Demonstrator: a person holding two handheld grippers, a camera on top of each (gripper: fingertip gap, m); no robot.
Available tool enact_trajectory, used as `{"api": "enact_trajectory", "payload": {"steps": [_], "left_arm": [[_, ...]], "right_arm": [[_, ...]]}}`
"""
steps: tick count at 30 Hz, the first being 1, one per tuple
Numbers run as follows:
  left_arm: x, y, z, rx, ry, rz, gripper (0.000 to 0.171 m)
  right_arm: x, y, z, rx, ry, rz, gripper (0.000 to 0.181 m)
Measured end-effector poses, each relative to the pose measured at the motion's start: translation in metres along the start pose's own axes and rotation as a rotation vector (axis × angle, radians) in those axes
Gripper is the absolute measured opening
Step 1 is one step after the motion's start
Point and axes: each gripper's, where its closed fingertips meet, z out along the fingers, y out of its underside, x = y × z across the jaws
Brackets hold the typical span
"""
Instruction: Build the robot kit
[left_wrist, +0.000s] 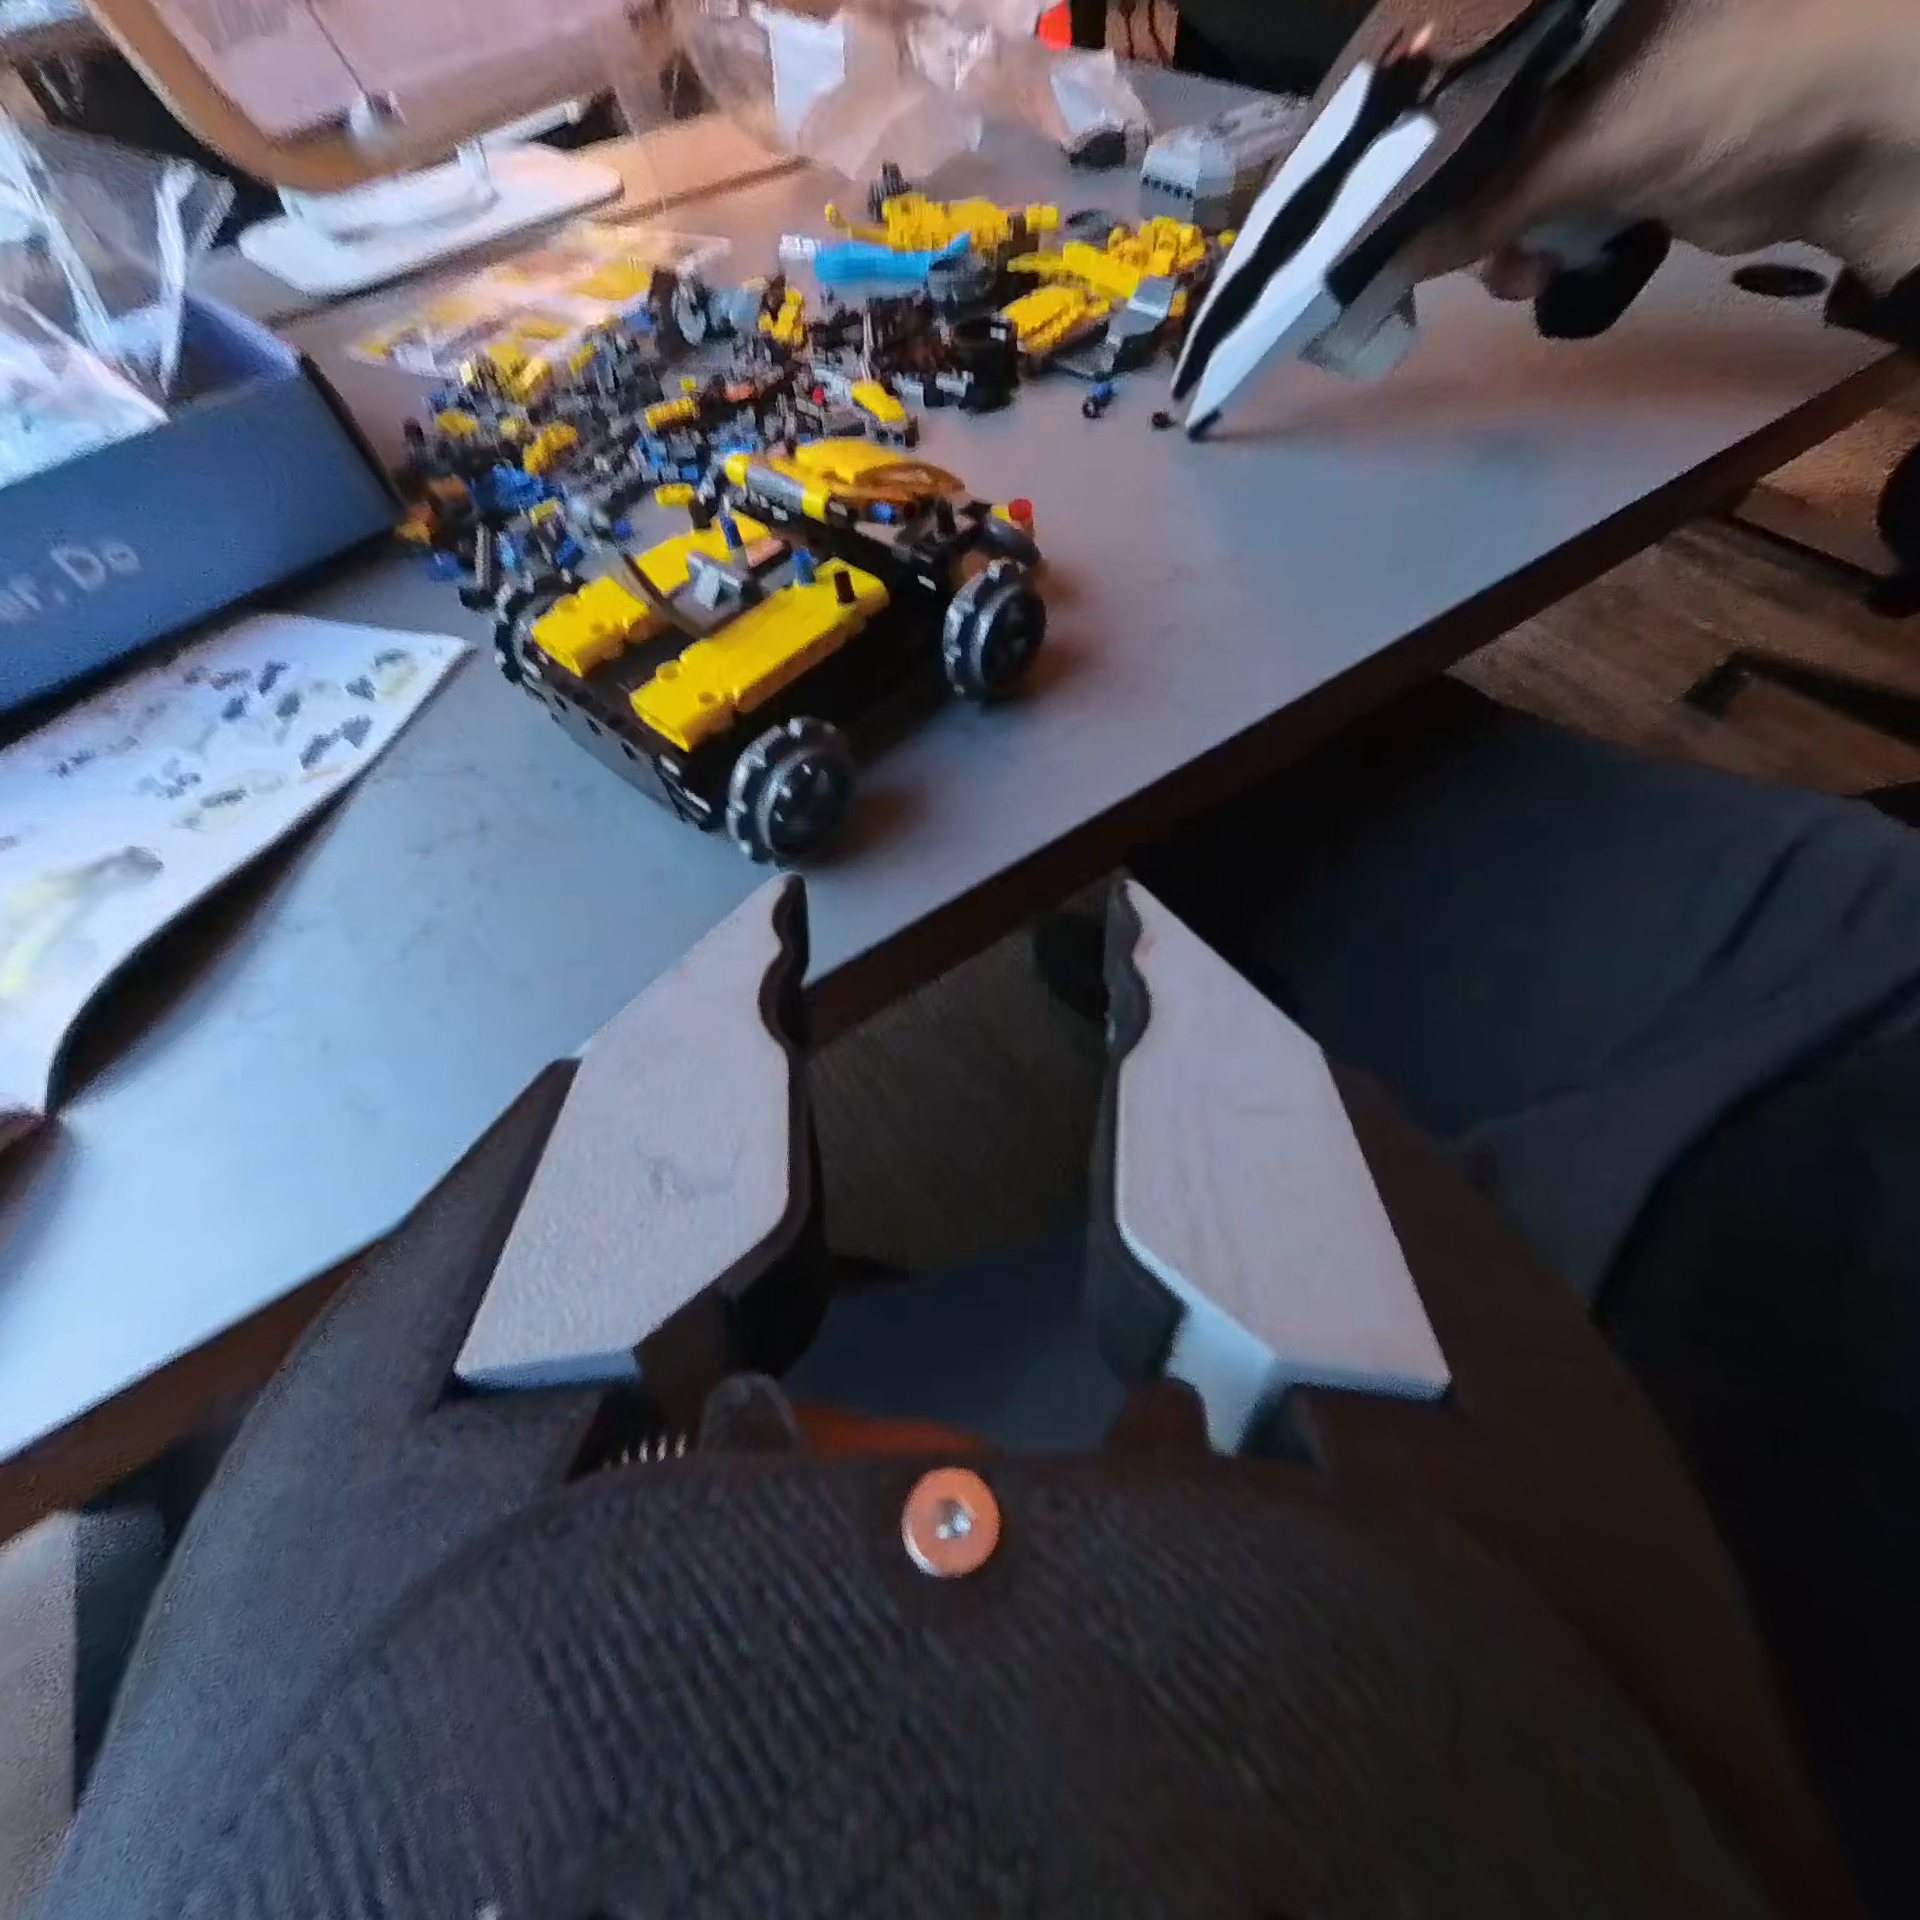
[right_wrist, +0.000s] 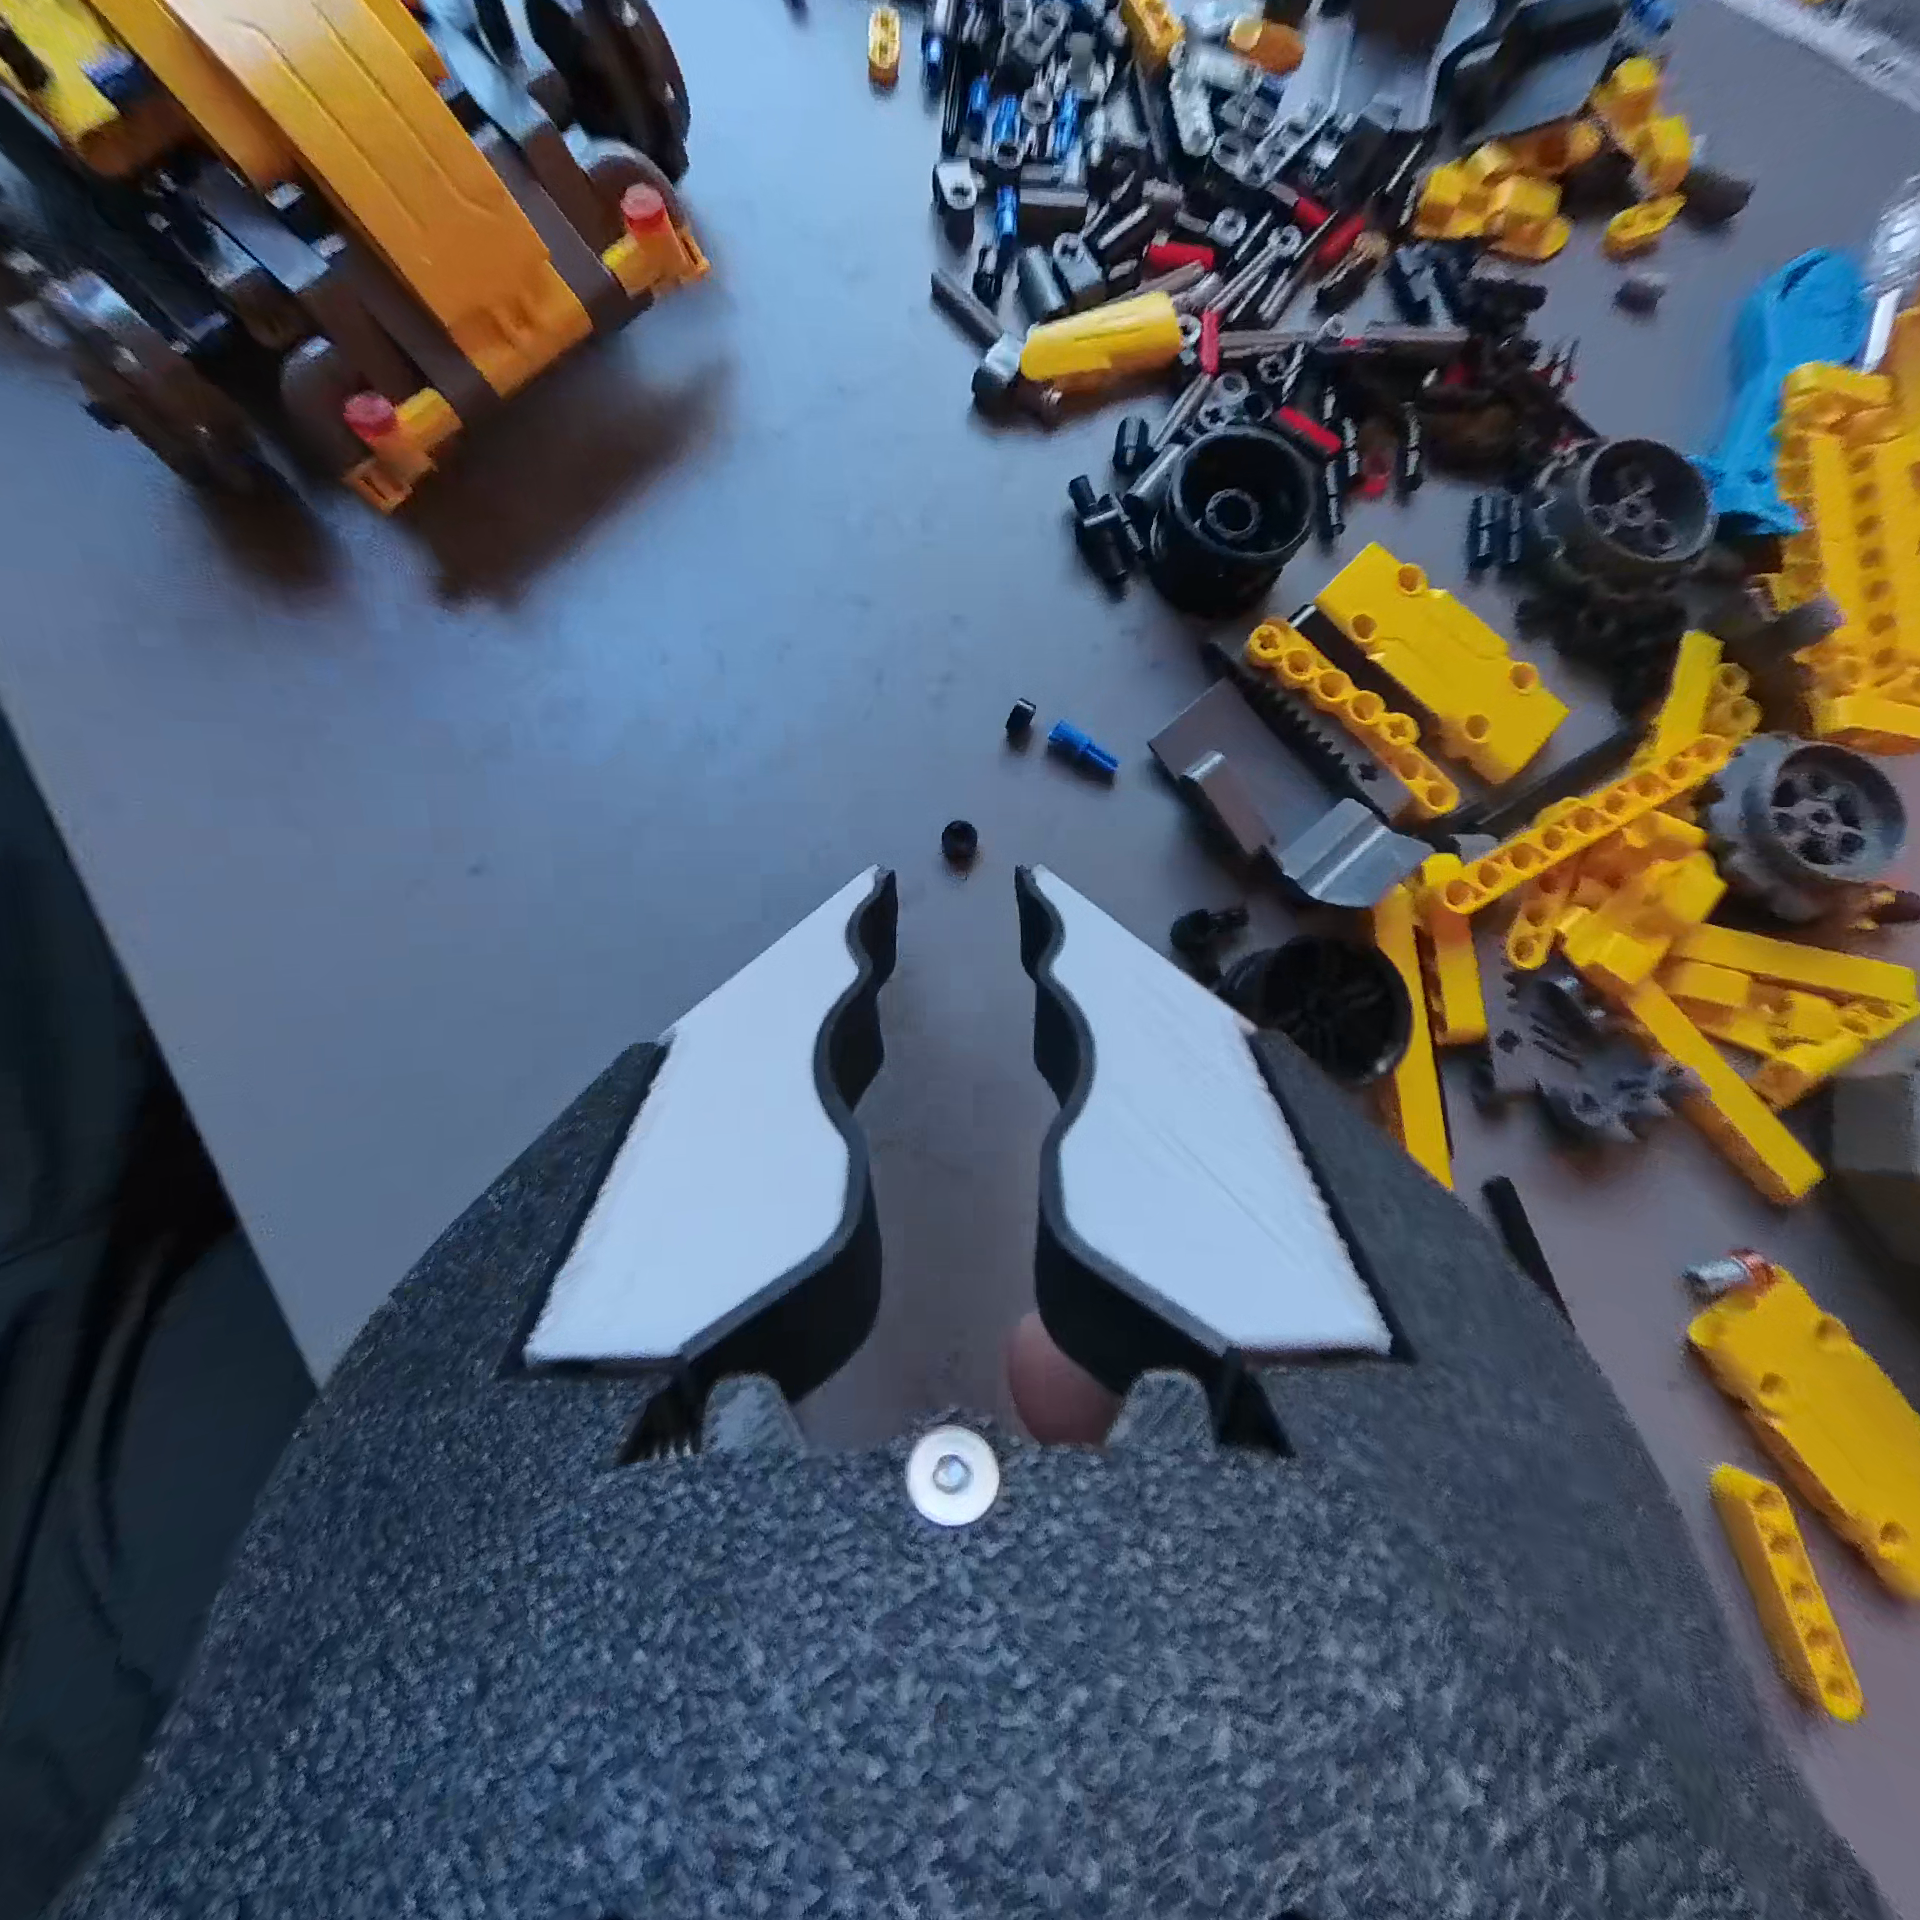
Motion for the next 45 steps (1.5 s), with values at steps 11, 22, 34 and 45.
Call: {"api": "enact_trajectory", "payload": {"steps": [11,22,34,45], "left_arm": [[-0.031,-0.008,0.043,-0.036,0.111,0.046,0.056],[0.001,-0.097,0.080,0.143,0.016,0.365,0.051],[0.026,-0.146,0.081,0.303,0.019,0.327,0.020],[0.033,-0.128,0.079,0.228,0.275,-0.031,0.014]], "right_arm": [[-0.002,-0.006,0.018,-0.077,-0.152,0.078,0.006],[-0.050,-0.097,-0.028,0.446,-0.544,0.384,0.005],[-0.117,-0.141,-0.074,0.638,-1.098,0.752,0.005],[-0.132,-0.141,-0.072,0.785,-0.902,0.464,0.005]]}}
